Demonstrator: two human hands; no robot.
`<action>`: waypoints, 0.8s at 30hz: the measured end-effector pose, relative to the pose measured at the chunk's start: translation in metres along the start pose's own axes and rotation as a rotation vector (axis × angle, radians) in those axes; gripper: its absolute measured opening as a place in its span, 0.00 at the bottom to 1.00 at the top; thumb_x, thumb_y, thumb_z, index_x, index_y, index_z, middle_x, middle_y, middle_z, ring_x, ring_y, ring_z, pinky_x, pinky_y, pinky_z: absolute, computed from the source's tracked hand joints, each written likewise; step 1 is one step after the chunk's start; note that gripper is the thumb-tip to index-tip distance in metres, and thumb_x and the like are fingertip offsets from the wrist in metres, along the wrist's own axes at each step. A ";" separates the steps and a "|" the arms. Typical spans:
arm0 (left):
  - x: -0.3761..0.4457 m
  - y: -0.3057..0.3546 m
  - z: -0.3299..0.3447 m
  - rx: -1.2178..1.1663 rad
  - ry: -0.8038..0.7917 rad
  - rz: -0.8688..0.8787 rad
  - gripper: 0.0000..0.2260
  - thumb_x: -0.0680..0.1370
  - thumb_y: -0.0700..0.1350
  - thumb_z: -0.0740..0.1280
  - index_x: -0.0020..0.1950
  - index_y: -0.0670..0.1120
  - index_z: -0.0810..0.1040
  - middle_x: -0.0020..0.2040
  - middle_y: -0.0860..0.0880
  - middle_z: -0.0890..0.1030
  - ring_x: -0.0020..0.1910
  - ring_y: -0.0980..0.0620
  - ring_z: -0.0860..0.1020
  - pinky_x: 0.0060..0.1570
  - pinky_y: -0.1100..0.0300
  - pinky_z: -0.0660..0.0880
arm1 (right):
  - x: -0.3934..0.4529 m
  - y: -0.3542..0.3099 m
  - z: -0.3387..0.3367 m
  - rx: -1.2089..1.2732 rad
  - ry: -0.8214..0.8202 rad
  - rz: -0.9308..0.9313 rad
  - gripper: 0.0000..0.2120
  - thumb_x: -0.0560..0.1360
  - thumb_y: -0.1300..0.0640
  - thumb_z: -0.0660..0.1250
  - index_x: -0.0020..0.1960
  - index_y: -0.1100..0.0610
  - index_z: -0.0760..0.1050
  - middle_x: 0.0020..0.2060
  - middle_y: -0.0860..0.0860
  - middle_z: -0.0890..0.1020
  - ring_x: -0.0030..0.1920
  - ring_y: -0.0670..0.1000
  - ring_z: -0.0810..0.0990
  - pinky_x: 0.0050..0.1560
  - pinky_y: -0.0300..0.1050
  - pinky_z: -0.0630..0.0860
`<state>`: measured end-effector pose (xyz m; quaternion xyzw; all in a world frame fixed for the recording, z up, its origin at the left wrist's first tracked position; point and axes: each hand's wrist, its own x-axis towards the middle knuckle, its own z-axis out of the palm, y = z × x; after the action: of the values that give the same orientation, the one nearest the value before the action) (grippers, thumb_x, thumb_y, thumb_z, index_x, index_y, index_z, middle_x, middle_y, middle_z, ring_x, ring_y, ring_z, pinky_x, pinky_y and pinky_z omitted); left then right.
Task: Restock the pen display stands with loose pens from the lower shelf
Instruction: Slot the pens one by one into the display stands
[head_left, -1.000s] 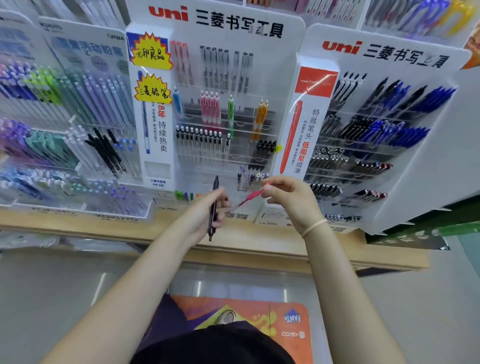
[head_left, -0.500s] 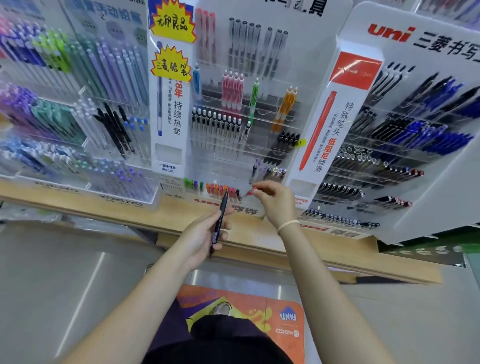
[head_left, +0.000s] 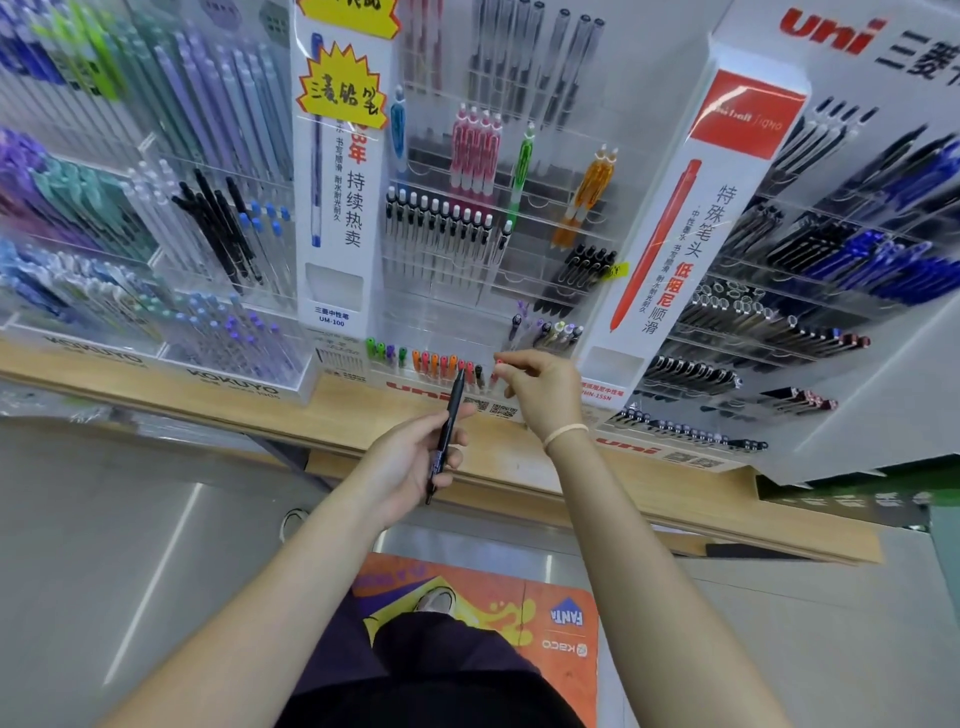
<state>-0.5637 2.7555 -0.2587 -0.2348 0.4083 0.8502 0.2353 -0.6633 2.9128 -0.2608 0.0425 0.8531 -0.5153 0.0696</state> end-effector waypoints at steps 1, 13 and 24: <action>-0.001 0.001 0.001 -0.014 -0.003 -0.001 0.15 0.85 0.44 0.57 0.64 0.43 0.80 0.38 0.48 0.76 0.32 0.54 0.71 0.26 0.64 0.64 | 0.000 0.002 0.003 0.001 -0.010 0.022 0.06 0.75 0.62 0.73 0.51 0.58 0.85 0.42 0.51 0.86 0.28 0.47 0.78 0.36 0.40 0.78; -0.012 0.028 0.000 0.045 0.032 0.120 0.12 0.72 0.41 0.71 0.55 0.43 0.82 0.45 0.46 0.85 0.44 0.49 0.83 0.50 0.54 0.80 | -0.011 -0.002 -0.006 -0.201 -0.036 -0.014 0.16 0.77 0.55 0.71 0.64 0.56 0.79 0.60 0.49 0.82 0.43 0.50 0.79 0.50 0.49 0.80; -0.030 0.081 0.004 0.032 0.146 0.240 0.07 0.71 0.43 0.72 0.48 0.46 0.79 0.41 0.47 0.84 0.40 0.52 0.83 0.40 0.61 0.77 | -0.077 -0.070 -0.004 0.587 -0.161 0.046 0.07 0.78 0.68 0.67 0.55 0.61 0.76 0.37 0.60 0.83 0.35 0.58 0.81 0.36 0.46 0.79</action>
<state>-0.5888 2.7070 -0.1916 -0.2417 0.4628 0.8464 0.1052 -0.5977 2.8835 -0.1858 0.0393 0.6585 -0.7396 0.1335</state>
